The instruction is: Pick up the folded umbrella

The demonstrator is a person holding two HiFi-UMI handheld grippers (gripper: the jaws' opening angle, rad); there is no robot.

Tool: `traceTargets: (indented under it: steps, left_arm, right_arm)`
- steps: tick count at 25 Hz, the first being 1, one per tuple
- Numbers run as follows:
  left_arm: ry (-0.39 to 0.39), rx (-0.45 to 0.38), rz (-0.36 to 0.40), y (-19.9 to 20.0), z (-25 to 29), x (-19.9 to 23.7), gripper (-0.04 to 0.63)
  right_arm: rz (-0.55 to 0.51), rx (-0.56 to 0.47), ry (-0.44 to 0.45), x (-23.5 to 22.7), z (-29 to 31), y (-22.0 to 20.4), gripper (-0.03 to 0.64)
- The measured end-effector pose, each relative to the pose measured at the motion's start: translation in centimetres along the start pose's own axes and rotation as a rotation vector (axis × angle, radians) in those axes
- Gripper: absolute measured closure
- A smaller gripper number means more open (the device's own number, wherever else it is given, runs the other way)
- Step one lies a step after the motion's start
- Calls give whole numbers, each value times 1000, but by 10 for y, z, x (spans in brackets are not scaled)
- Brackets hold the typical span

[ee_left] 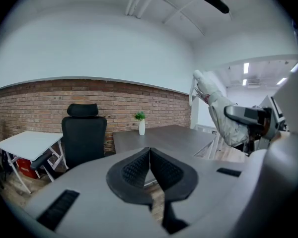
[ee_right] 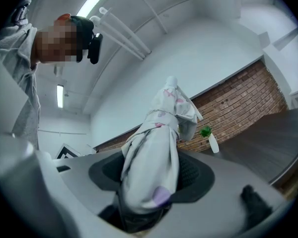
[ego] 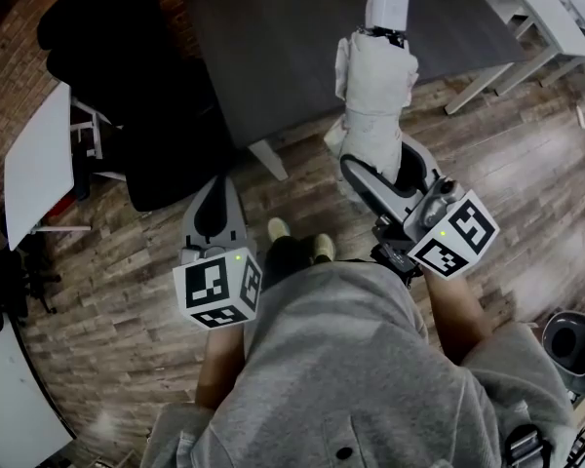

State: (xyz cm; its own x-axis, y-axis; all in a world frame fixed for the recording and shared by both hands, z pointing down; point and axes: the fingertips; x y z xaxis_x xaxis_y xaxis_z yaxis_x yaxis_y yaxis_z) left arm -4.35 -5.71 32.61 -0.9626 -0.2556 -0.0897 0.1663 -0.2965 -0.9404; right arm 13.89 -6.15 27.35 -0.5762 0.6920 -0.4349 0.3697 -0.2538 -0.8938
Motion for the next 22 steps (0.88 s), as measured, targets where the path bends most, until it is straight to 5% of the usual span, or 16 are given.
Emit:
traceTargets:
  steps: [22]
  left_arm:
    - [-50, 8, 10, -6, -13, 48, 583]
  right_arm:
    - [17, -46, -44, 37, 30, -6, 359]
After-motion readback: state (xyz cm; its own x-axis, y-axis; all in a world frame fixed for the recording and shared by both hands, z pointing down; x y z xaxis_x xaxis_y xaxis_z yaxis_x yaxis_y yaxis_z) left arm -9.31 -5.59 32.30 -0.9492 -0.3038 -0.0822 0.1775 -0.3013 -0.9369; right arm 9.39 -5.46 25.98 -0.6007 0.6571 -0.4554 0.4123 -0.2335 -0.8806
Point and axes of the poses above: the fingertips, and each gripper's own axes: z forward along the fingers, x to its left, y out of its top, and after that the axes turned 7 degrees about z, right-handed
